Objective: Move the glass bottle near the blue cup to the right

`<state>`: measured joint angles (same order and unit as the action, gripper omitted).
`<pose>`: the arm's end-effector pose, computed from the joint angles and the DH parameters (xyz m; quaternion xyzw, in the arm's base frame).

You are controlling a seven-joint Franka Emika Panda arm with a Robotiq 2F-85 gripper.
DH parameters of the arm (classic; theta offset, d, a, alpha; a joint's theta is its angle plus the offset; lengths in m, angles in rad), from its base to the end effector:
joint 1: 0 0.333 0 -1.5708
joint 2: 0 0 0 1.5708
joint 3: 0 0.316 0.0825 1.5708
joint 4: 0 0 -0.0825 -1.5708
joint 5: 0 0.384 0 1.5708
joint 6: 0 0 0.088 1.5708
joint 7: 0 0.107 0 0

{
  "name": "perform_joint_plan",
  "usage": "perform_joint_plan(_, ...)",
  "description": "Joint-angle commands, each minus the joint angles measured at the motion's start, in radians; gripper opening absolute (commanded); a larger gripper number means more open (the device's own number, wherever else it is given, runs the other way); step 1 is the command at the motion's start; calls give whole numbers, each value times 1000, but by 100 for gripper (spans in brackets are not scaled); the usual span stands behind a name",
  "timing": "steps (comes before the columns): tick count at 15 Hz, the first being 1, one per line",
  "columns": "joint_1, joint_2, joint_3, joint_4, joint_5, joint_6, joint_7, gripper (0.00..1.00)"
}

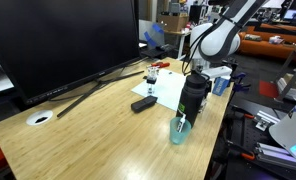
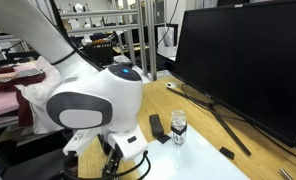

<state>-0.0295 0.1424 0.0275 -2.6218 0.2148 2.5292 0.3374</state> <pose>0.4052 -0.0026 0.1829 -0.9572 0.2596 0.1239 0.0326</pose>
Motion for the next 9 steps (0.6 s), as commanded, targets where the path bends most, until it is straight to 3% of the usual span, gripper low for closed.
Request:
perform_joint_plan(1, 10, -60, -3, -17, 57, 5, -51, 100)
perform_joint_plan(7, 23, -164, -8, -20, 74, -12, -19, 100)
perform_joint_plan(9, 22, -141, -8, -3, 69, -7, -24, 100)
